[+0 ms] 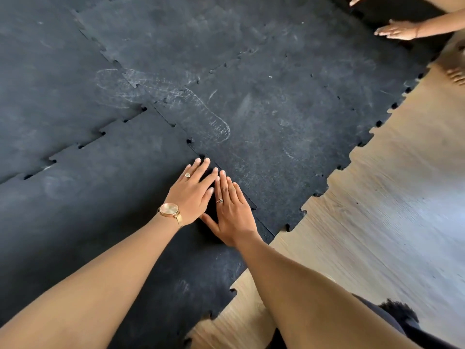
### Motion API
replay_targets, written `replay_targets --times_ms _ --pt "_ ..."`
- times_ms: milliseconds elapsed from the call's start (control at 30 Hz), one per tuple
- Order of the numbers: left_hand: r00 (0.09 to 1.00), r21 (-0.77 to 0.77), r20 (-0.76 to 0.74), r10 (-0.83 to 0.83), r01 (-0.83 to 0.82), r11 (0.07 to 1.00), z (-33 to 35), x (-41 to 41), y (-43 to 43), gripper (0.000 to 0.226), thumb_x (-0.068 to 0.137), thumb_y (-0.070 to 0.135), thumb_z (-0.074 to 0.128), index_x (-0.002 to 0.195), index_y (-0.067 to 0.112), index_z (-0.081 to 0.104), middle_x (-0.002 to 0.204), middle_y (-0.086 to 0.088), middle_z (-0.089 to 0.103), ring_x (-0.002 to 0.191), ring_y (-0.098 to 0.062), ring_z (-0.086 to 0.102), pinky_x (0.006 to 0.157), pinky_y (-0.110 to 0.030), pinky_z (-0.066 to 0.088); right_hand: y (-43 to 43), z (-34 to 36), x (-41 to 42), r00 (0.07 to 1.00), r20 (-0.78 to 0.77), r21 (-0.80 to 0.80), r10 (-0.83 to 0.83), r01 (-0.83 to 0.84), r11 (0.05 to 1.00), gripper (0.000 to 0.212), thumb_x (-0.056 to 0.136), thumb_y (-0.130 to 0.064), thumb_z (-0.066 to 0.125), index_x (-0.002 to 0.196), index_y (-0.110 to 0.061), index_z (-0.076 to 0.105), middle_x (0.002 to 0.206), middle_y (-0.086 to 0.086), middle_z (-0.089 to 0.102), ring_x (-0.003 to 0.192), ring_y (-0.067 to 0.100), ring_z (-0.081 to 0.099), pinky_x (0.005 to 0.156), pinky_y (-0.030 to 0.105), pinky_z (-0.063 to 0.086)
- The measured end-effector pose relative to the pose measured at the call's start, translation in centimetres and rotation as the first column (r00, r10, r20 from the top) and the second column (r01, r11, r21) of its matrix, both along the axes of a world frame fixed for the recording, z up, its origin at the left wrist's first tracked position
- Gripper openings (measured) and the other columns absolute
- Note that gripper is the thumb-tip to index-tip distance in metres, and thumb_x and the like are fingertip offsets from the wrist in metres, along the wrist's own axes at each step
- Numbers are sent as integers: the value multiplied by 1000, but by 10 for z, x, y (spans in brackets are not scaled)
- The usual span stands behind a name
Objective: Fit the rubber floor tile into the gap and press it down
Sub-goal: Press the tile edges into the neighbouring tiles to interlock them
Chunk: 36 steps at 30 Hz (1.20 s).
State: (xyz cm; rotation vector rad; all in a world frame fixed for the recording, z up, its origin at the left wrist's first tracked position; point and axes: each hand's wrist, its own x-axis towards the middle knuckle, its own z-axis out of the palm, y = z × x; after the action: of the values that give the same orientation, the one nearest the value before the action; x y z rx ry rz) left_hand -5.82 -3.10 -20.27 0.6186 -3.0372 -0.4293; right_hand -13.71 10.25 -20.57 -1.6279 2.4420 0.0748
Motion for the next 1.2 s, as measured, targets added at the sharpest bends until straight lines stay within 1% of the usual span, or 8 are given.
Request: replay_targets --times_ms 333,433,533,633,700,733,933,1200 --pt "990 -66 -83 -113 108 992 -9 13 -20 55 100 31 29 151 9 29 153 -8 38 143 -26 35 115 -42 33 13 -5 -9 996 71 -113 60 -52 992 84 97 -61 23 153 -3 0 161 13 -9 149 22 -13 122 37 -5" --pt "977 -60 -73 200 -205 977 -14 12 -24 63 100 39 31 154 10 20 159 -14 23 147 -32 22 120 -46 17 10 -5 -8 985 173 -229 7 34 973 74 101 -51 28 154 -4 5 162 10 -1 150 19 -7 123 38 2" --pt "906 -90 -3 423 -422 902 -17 10 -24 71 98 50 24 155 8 14 162 -18 8 150 -34 5 120 -52 1 -8 -4 -16 950 189 -343 -250 302 890 66 103 -46 24 155 -8 9 162 7 1 150 21 -6 122 39 -2" --pt "905 -119 33 425 -418 900 -20 7 -25 73 98 51 22 154 7 13 161 -20 8 150 -35 4 120 -56 2 -37 -9 -41 744 211 -259 -634 668 697 68 101 -50 14 155 -10 2 163 9 -6 149 23 -14 120 47 -8" --pt "909 -125 44 415 -407 905 -22 6 -24 71 98 51 21 155 8 11 161 -21 8 150 -36 3 119 -57 3 -44 -16 -51 612 211 -167 -762 791 589 66 101 -49 11 155 -14 -2 163 9 -8 149 25 -15 119 52 -8" --pt "911 -135 49 410 -400 906 -23 6 -24 71 99 51 20 155 9 11 161 -21 8 150 -36 3 119 -58 3 -46 -20 -51 598 205 -166 -775 802 574 64 101 -49 10 155 -17 -3 163 9 -8 149 25 -15 119 52 -9" --pt "915 -194 48 400 -384 903 -26 4 -26 71 97 49 22 154 7 17 159 -25 12 148 -40 11 118 -60 8 -50 -23 -49 619 86 -107 -780 784 611 63 98 -51 2 156 -24 -1 163 5 -8 148 33 -16 116 58 -11" --pt "913 -186 51 405 -390 902 -19 0 -31 70 95 49 28 150 6 29 156 -27 23 142 -43 25 113 -62 16 -51 -17 -55 650 104 -52 -753 760 648 73 94 -61 7 156 -22 6 163 10 3 148 38 -5 114 63 -7"
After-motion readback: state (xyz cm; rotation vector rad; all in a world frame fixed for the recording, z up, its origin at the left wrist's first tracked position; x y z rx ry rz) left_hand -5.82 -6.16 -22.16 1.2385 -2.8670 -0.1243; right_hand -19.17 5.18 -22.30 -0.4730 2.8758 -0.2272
